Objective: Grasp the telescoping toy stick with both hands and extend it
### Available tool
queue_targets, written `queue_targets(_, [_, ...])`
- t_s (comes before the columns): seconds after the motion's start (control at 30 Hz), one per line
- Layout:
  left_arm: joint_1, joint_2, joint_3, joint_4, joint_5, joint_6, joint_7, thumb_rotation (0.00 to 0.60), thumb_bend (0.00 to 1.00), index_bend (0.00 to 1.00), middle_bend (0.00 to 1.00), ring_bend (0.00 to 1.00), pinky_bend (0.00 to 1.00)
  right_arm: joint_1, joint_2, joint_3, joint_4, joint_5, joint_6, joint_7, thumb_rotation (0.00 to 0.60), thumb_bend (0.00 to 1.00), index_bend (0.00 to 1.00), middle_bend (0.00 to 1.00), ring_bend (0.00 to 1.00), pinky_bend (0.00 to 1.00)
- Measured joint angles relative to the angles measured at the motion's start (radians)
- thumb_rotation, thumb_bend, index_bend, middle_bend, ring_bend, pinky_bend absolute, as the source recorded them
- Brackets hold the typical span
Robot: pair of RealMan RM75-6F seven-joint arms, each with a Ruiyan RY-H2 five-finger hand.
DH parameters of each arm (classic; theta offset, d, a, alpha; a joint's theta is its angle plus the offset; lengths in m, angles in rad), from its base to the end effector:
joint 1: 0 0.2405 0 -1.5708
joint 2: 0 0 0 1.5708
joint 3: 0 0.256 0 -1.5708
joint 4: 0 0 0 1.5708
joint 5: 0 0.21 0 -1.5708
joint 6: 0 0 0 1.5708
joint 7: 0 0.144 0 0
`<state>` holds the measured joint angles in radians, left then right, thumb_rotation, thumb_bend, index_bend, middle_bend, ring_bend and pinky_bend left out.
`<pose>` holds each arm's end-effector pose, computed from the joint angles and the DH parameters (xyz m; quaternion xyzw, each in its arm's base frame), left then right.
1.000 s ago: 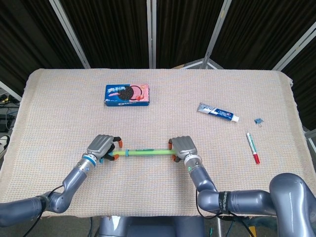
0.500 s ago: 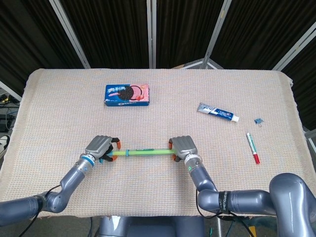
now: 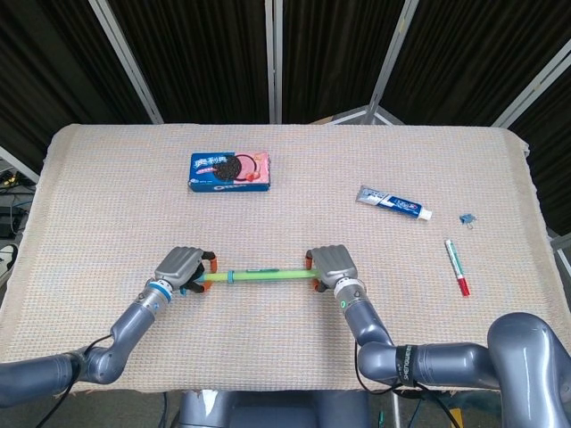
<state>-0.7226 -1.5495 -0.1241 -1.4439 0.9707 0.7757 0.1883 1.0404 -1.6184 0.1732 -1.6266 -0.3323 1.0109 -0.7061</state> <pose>-0.1892 0.3270 -0.0424 -0.7202 -0.5167 -0.2975 0.3548 -0.0954 -0.3398 -0.0573 0.7350 -0.4870 0.2334 0.4100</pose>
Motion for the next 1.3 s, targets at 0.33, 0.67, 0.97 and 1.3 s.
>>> queue_targets(0.33, [-0.005, -0.003, 0.007, -0.004, -0.008, 0.014, 0.016, 0.600, 0.45, 0.57, 0.93, 0.88, 1.00, -0.001, 0.000, -0.001, 0.002, -0.001, -0.003, 0.003, 0.600, 0.41, 0.60, 1.00, 1.00, 1.00])
queue_targets(0.67, [0.002, 0.014, 0.011, -0.004, -0.005, 0.033, 0.016, 0.600, 0.47, 0.64, 0.93, 0.88, 1.00, -0.014, 0.021, -0.005, -0.005, -0.039, 0.008, 0.014, 0.600, 0.41, 0.60, 1.00, 1.00, 1.00])
queue_targets(0.97, [0.019, 0.047, 0.018, 0.007, 0.007, 0.039, -0.005, 0.600, 0.47, 0.67, 0.93, 0.88, 1.00, -0.037, 0.076, -0.005, -0.026, -0.069, 0.010, 0.038, 0.600, 0.42, 0.61, 1.00, 1.00, 1.00])
queue_targets(1.3, [0.040, 0.069, 0.032, 0.041, 0.021, 0.033, -0.033, 0.600, 0.47, 0.67, 0.93, 0.88, 1.00, -0.072, 0.126, -0.010, -0.028, -0.114, 0.010, 0.079, 0.600, 0.42, 0.62, 1.00, 1.00, 1.00])
